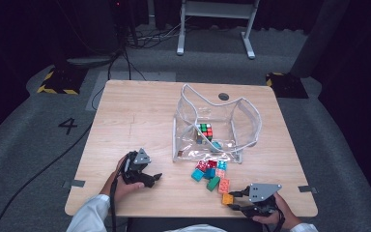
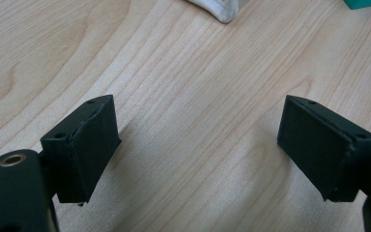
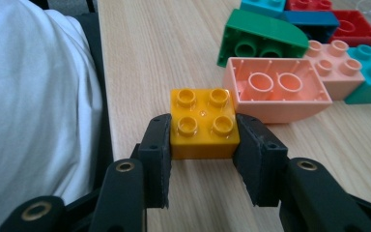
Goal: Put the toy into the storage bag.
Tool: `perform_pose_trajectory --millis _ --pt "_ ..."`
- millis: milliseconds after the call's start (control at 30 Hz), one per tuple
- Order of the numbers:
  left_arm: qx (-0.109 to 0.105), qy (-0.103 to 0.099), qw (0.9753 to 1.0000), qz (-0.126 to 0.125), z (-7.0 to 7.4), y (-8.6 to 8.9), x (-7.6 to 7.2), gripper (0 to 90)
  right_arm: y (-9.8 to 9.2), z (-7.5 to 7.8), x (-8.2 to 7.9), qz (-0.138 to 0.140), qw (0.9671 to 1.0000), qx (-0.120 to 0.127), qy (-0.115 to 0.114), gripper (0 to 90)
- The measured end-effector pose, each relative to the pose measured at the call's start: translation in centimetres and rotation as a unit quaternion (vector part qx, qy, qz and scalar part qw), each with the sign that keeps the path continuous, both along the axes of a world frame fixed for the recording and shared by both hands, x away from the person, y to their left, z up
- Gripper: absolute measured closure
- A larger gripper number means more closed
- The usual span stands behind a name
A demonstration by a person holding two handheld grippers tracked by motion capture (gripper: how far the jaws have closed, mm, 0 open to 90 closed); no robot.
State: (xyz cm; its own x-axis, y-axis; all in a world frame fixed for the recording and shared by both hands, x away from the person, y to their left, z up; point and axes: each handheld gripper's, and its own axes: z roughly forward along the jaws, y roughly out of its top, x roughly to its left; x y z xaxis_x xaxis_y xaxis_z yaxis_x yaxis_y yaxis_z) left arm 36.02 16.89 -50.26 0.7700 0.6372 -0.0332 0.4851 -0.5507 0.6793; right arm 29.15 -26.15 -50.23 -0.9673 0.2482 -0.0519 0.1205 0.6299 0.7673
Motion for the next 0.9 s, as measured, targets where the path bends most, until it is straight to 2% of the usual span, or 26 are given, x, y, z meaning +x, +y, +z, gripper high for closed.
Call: perform_pose_trajectory --millis 33,67,233,267,333,500,567,700,733,800,833,867,900 --pt "0.000 0.000 1.0000 0.000 0.0 0.0 0.0 14.7 0.0 0.0 0.0 0.000 1.0000 0.000 0.000 59.1" --pt "0.000 0.000 1.0000 0.000 0.0 0.0 0.0 14.7 -0.3 0.1 0.0 -0.007 0.9999 0.002 0.011 59.2" --pt "0.000 0.000 1.0000 0.000 0.0 0.0 0.0 14.6 -1.3 0.4 0.3 0.002 0.9999 0.014 0.007 59.3" --pt "0.000 0.000 1.0000 0.000 0.0 0.0 0.0 14.6 -1.5 0.5 0.2 -0.006 0.9998 0.012 0.013 59.3" --pt "0.000 0.000 1.0000 0.000 0.0 0.0 0.0 14.7 -2.0 0.6 0.3 -0.004 1.0000 0.005 0.007 59.3" --pt "0.000 0.000 1.0000 0.000 0.0 0.0 0.0 14.6 -2.6 0.9 0.3 -0.005 0.9999 0.005 0.011 59.3" --pt "0.000 0.000 1.0000 0.000 0.0 0.0 0.0 14.7 -3.0 1.0 0.5 -0.005 1.0000 0.006 0.006 59.3" --pt "0.000 0.000 1.0000 0.000 0.0 0.0 0.0 14.7 -3.9 1.1 0.8 -0.037 0.9993 0.011 0.004 59.3" --pt "0.000 0.000 1.0000 0.000 0.0 0.0 0.0 14.6 -3.9 1.1 0.8 -0.037 0.9993 0.011 0.004 59.3" --pt "0.000 0.000 1.0000 0.000 0.0 0.0 0.0 14.7 -4.5 1.4 1.3 -0.054 0.9984 0.018 -0.006 59.3" --pt "0.000 0.000 1.0000 0.000 0.0 0.0 0.0 14.7 -4.5 1.4 1.3 -0.054 0.9984 0.018 -0.006 59.3" --pt "0.000 0.000 1.0000 0.000 0.0 0.0 0.0 14.7 -5.2 1.7 1.8 -0.065 0.9973 0.031 -0.016 59.3" --pt "0.000 0.000 1.0000 0.000 0.0 0.0 0.0 14.7 -5.2 1.7 1.8 -0.065 0.9973 0.031 -0.016 59.3"
